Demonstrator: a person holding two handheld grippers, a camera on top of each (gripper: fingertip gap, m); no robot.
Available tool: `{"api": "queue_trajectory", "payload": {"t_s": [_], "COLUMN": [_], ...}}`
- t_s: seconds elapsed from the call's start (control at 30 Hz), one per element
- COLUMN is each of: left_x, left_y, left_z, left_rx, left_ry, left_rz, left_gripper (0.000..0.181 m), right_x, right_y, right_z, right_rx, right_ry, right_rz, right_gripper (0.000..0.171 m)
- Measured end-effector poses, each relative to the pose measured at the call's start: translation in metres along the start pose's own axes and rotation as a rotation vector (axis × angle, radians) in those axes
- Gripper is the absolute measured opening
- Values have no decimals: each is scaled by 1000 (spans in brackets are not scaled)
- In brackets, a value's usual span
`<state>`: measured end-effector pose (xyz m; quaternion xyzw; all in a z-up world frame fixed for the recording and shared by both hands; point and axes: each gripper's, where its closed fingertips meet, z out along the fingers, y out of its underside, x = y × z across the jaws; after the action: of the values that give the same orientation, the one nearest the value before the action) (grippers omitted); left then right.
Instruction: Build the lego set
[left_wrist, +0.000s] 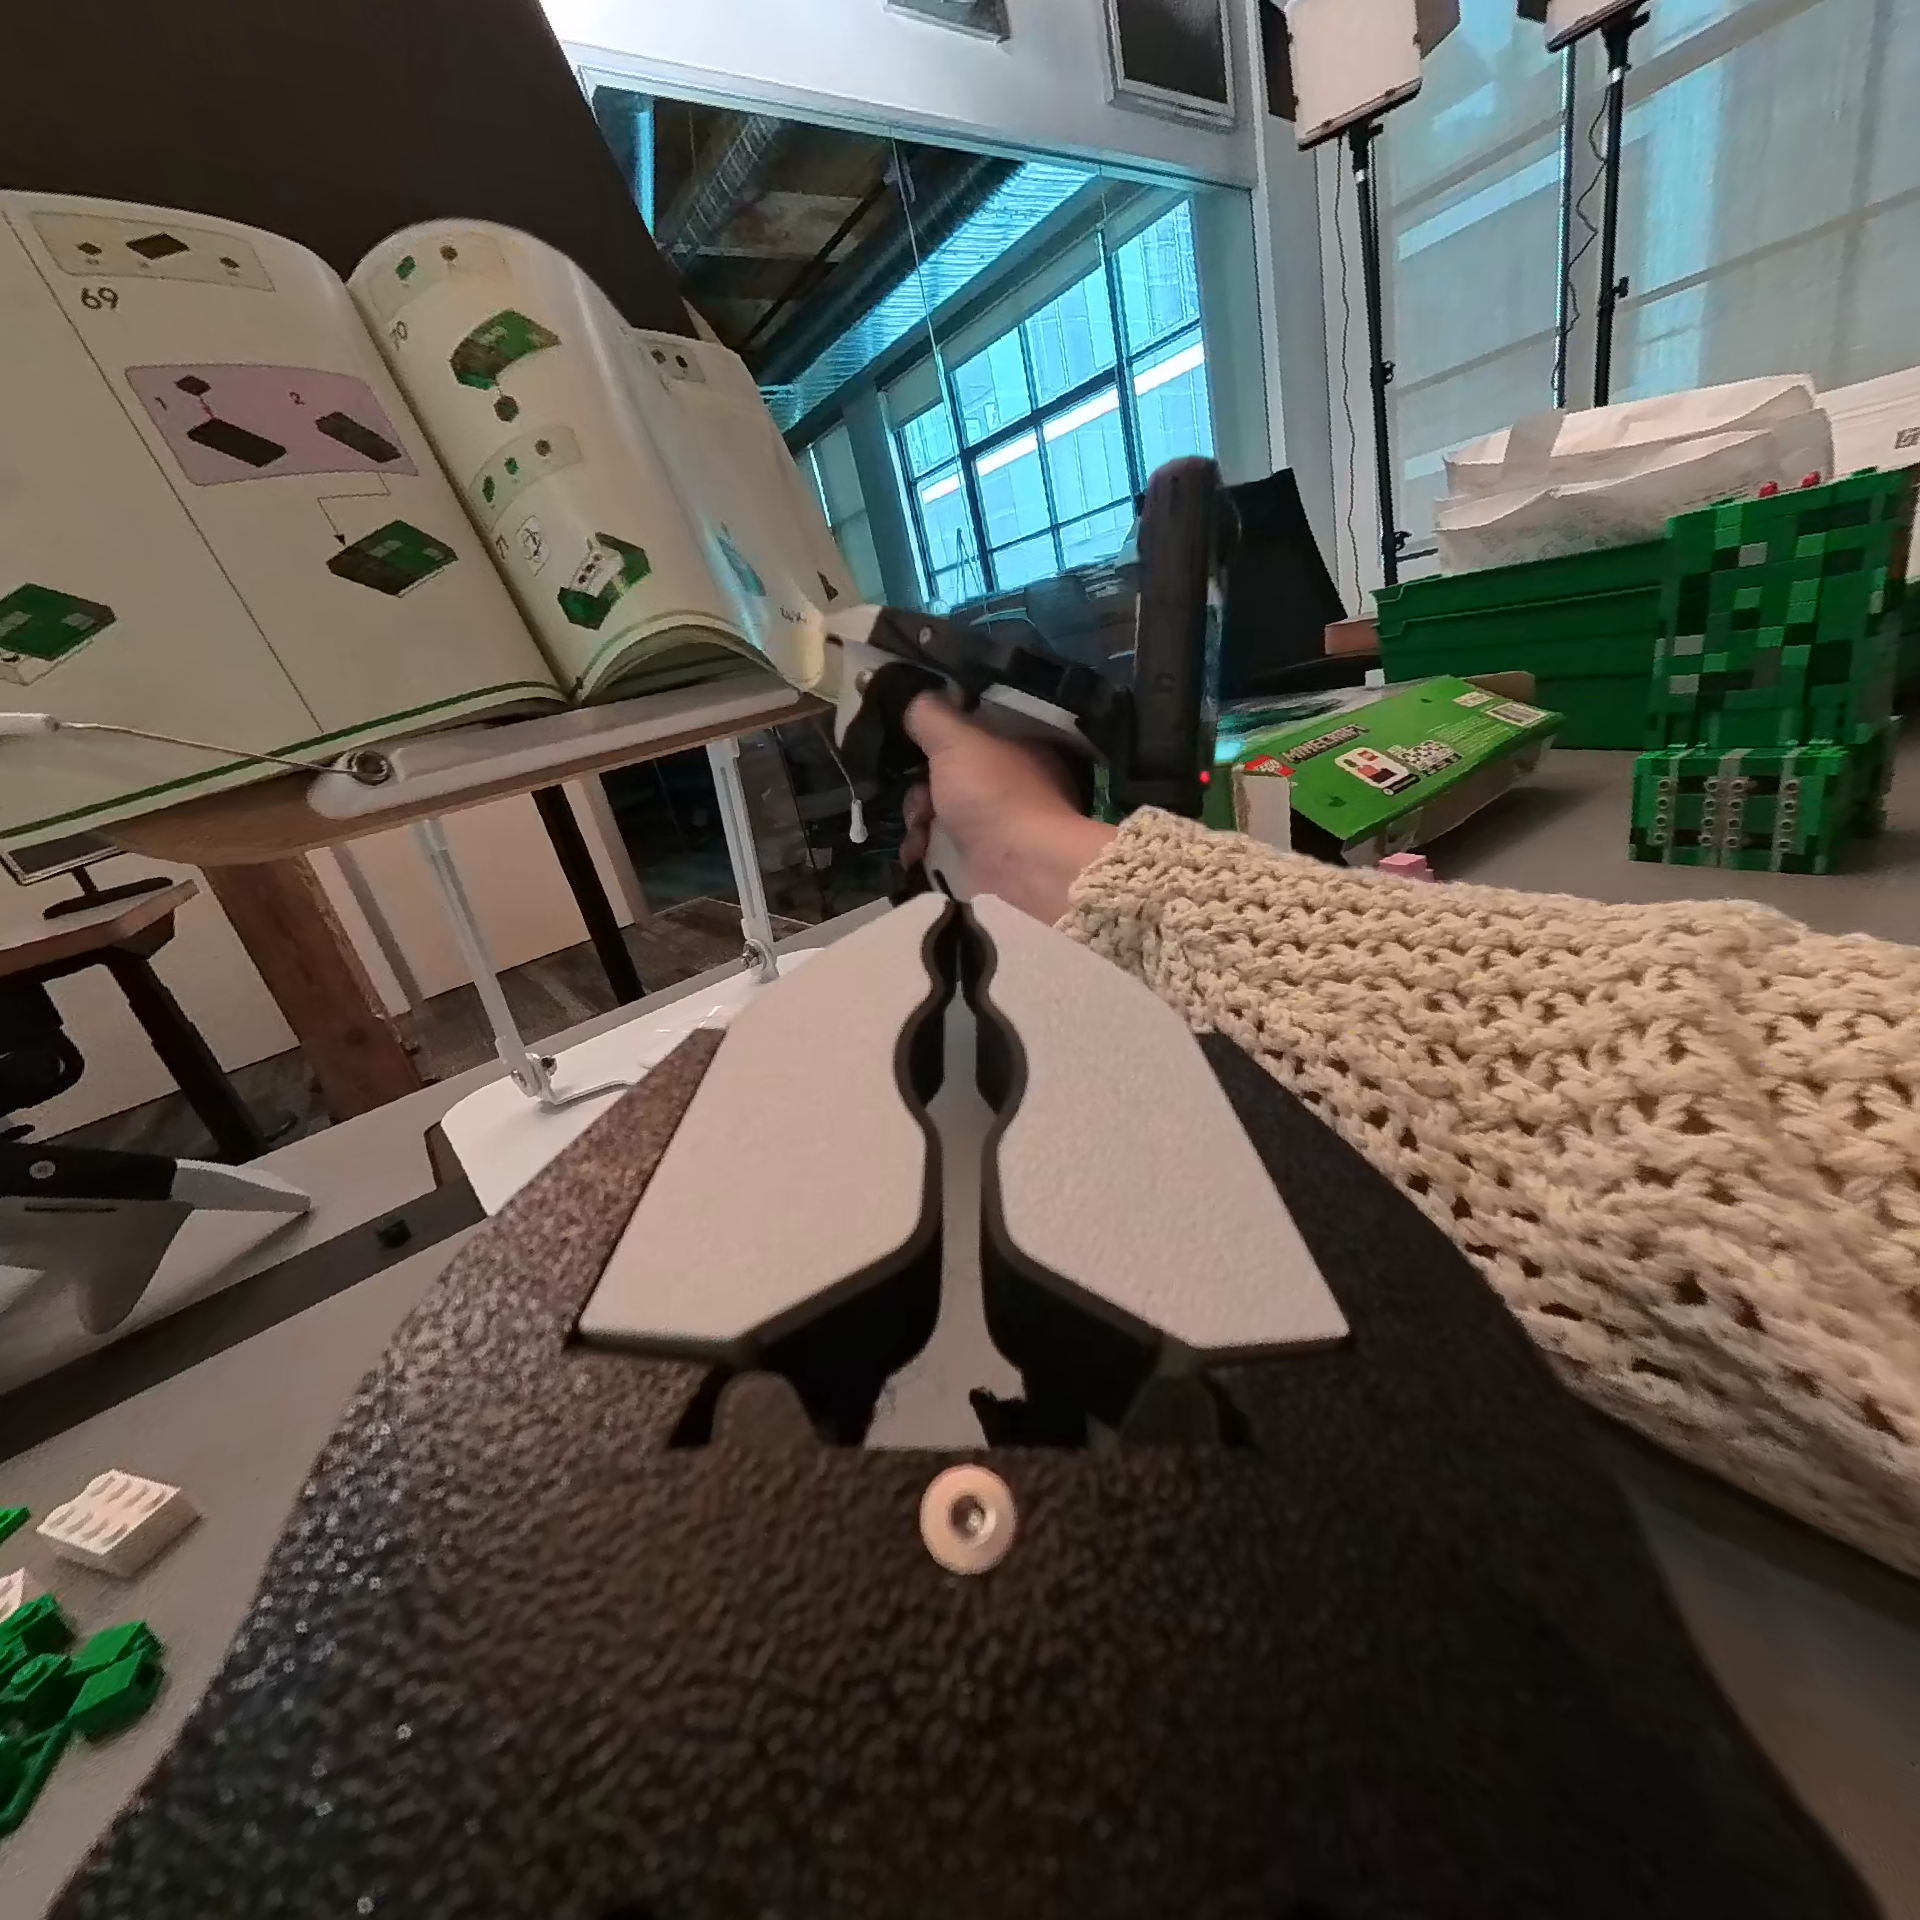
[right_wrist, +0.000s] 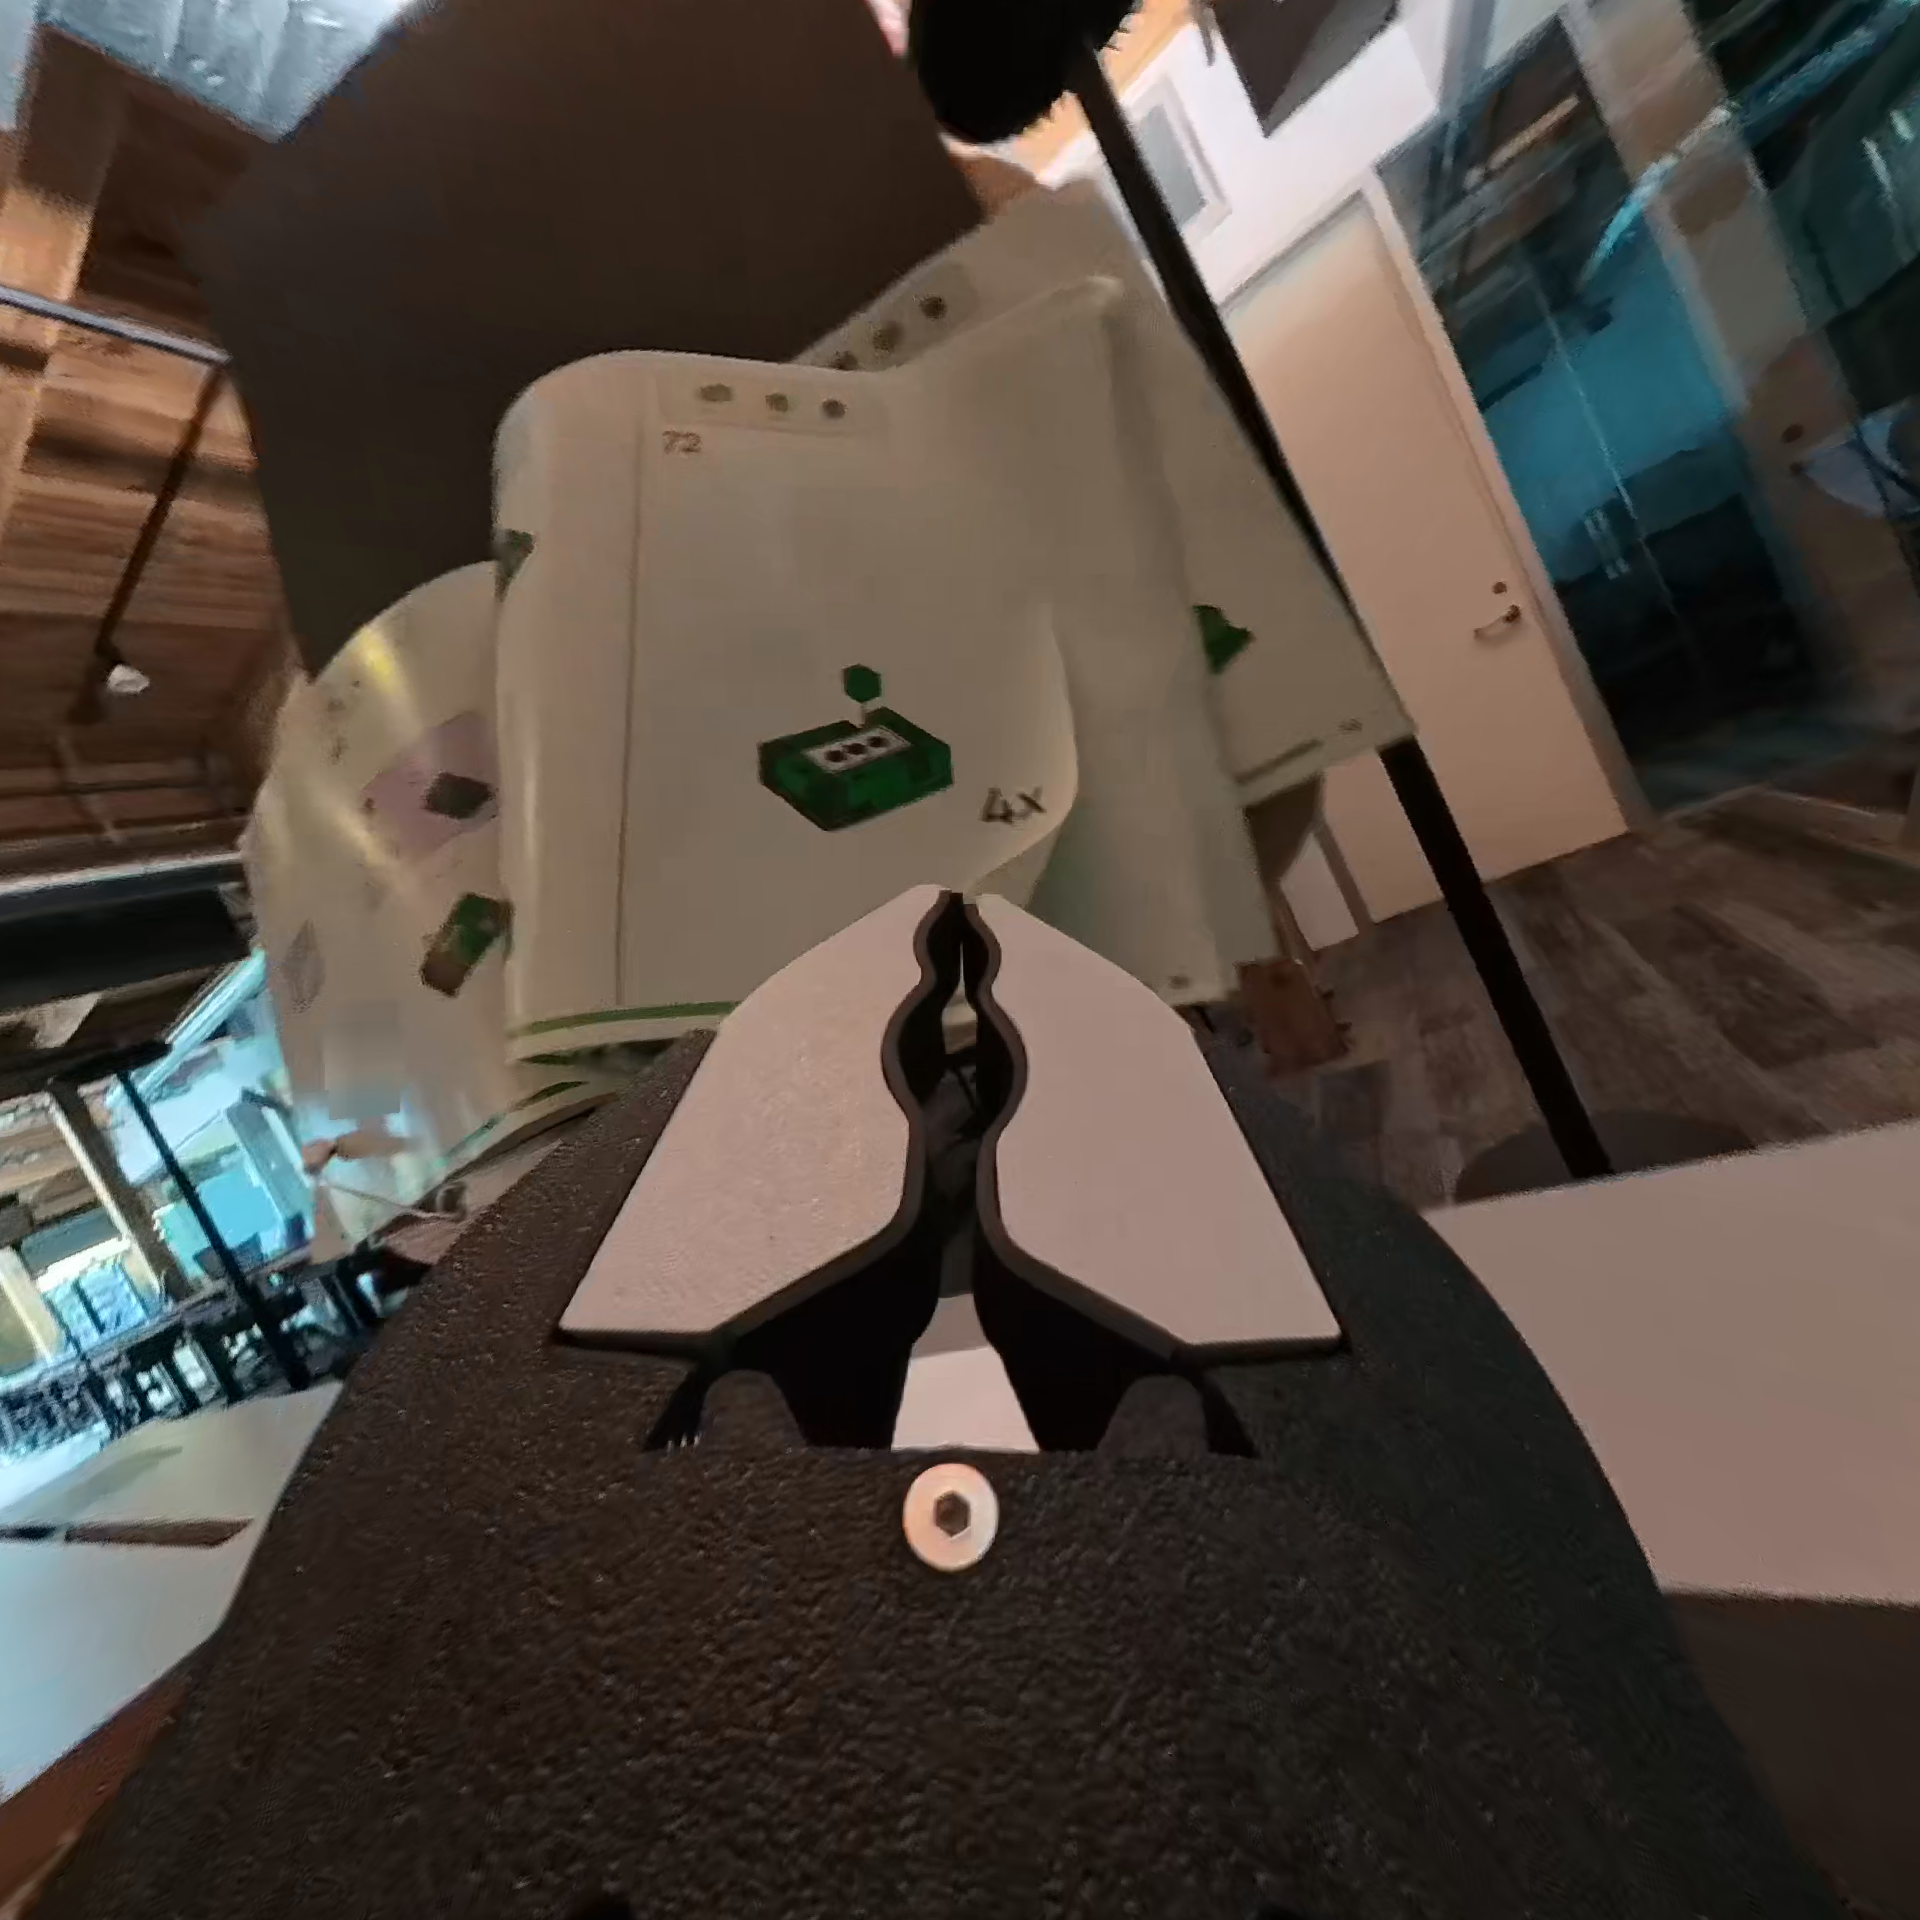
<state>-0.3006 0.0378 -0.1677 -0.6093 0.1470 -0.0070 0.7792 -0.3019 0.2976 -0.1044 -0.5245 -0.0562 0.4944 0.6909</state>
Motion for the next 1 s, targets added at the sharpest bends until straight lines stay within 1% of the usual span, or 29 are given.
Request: {"api": "queue_trajectory", "payload": {"t_s": [0.03, 0.13, 0.23, 0.37, 0.5, 0.63, 1.0], "left_x": [0, 0, -1, -2, -2, -2, -1], "left_y": [0, 0, 0, 0, 0, 0, 0], "left_z": [0, 0, 0, 0, 0, 0, 0], "left_rx": [-1, 0, 1, 3, 4, 3, 3], "left_ry": [0, 1, -2, -4, -5, -4, -1], "left_rz": [1, -1, -4, -9, -10, -9, -9], "left_gripper": [0, 0, 0, 0, 0, 0, 0], "right_x": [-8, -46, -88, -131, -165, -184, -201], "right_y": [-4, -15, -19, -8, 17, 37, 54], "right_z": [1, 5, 3, -1, -8, -14, -26], "right_rx": [13, 34, 30, -30, -121, -177, -247], "right_ry": [-25, -172, -330, -482, -628, -702, -823], "right_rz": [-23, -81, -208, -387, -526, -595, -638], "right_gripper": [0, 0, 0, 0, 0, 0, 0]}}
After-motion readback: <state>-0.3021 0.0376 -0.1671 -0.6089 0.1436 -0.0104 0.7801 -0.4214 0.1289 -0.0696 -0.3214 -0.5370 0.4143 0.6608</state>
